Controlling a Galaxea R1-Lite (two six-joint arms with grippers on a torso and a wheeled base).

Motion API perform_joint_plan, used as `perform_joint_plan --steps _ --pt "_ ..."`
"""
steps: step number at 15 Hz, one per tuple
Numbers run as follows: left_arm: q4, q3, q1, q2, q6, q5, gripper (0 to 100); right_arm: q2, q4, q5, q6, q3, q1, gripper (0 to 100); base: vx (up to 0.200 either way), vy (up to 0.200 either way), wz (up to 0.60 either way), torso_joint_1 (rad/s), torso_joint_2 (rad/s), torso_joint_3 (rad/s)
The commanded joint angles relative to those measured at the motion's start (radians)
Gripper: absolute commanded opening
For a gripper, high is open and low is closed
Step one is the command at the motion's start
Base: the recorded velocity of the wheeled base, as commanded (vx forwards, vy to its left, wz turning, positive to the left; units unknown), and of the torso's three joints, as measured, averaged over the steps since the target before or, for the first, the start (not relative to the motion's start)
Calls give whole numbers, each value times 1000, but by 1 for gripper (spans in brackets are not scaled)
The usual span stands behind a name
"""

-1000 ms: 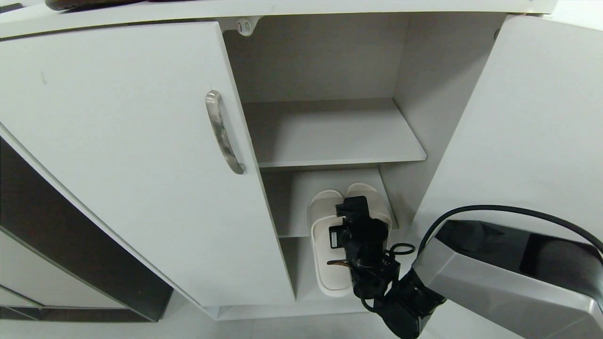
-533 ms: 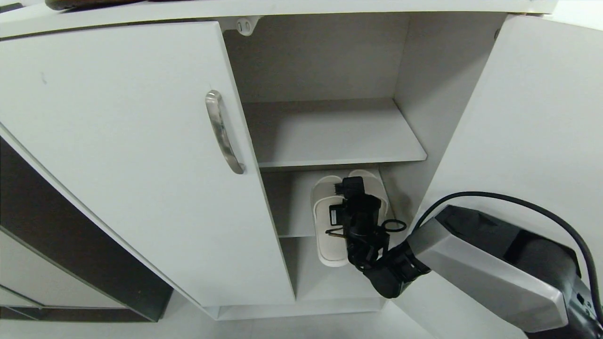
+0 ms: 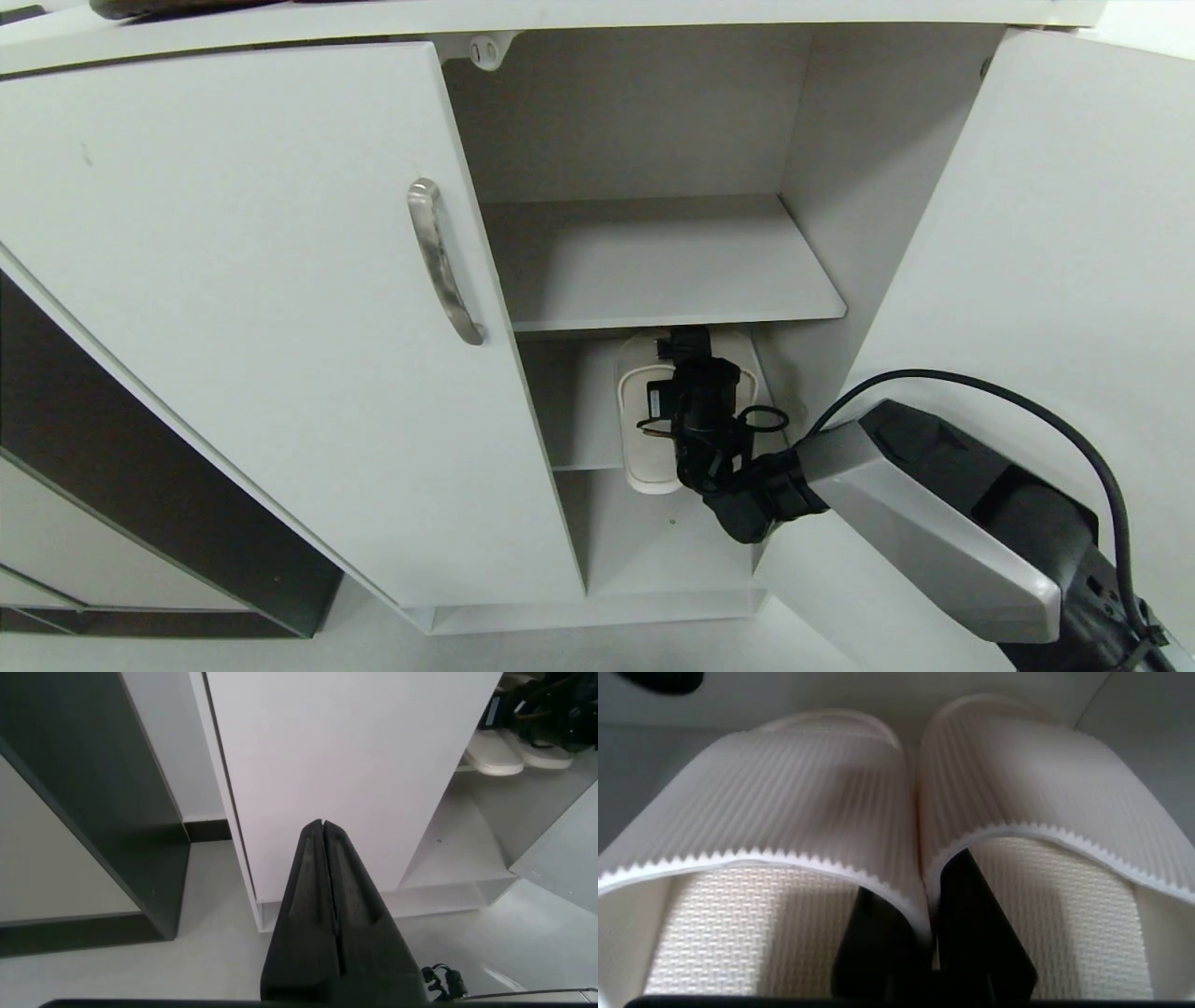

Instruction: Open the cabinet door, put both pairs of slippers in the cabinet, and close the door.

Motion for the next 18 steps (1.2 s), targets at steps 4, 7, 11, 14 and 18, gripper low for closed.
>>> perform_joint_plan --steps 4,7,11,14,18 --pt "0 0 0 2 0 0 0 30 48 1 0 -77 -7 0 0 0 0 0 0 0" --pt "0 0 0 2 0 0 0 53 54 1 0 -101 -7 0 0 0 0 0 0 0" --pt "0 0 0 2 0 0 0 57 54 0 -2 -101 -8 0 0 0 0 0 0 0" --pt "0 0 0 2 0 0 0 59 54 0 -5 -98 -8 100 0 0 0 0 0 0" --pt "0 0 0 2 0 0 0 7 31 -2 -14 -3 -2 100 0 0 0 0 0 0"
